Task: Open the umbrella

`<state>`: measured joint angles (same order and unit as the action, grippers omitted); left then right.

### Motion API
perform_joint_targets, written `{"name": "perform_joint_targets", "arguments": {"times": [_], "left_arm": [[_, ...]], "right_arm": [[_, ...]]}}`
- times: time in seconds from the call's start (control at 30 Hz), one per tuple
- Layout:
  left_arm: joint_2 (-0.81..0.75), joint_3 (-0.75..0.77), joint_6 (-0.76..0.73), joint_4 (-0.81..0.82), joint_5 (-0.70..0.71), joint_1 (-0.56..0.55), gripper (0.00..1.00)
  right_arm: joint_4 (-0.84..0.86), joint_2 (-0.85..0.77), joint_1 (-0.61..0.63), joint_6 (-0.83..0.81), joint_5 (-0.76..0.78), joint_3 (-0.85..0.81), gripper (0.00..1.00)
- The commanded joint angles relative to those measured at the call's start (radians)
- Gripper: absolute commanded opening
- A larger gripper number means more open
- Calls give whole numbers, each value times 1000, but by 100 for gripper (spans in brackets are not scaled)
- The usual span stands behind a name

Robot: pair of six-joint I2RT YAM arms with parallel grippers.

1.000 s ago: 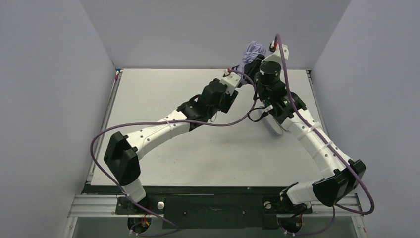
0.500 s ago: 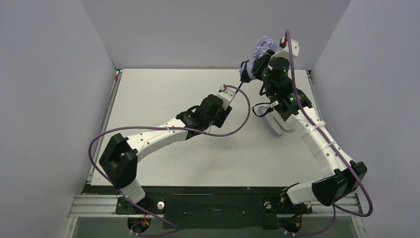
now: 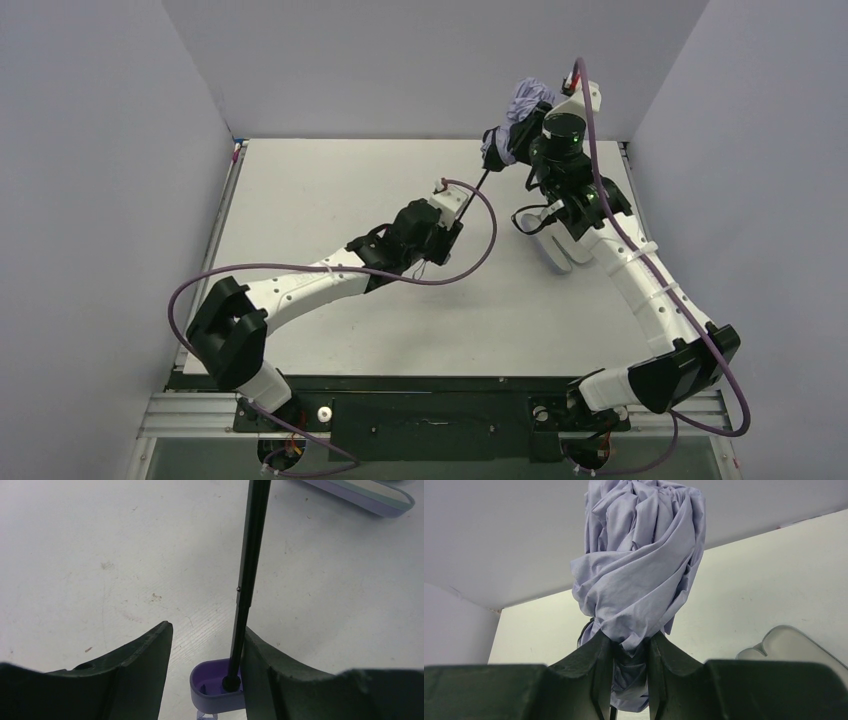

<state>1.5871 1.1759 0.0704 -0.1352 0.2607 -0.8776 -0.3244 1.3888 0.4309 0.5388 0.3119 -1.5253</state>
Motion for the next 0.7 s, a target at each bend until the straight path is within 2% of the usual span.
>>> {"name": "perform_joint_targets", "arguments": {"times": [0.0, 0.33, 0.67], "left_arm": [[-5, -69, -9, -188, -38, -4, 48], [68, -61, 21, -314, -60, -3, 45], [82, -65, 36, -329, -56, -5, 44]], "right_arm": [[285, -21, -59, -11, 96, -132, 0], [379, -34, -55, -7, 48, -122, 0], [393, -26, -69, -35, 47, -135, 0]]}}
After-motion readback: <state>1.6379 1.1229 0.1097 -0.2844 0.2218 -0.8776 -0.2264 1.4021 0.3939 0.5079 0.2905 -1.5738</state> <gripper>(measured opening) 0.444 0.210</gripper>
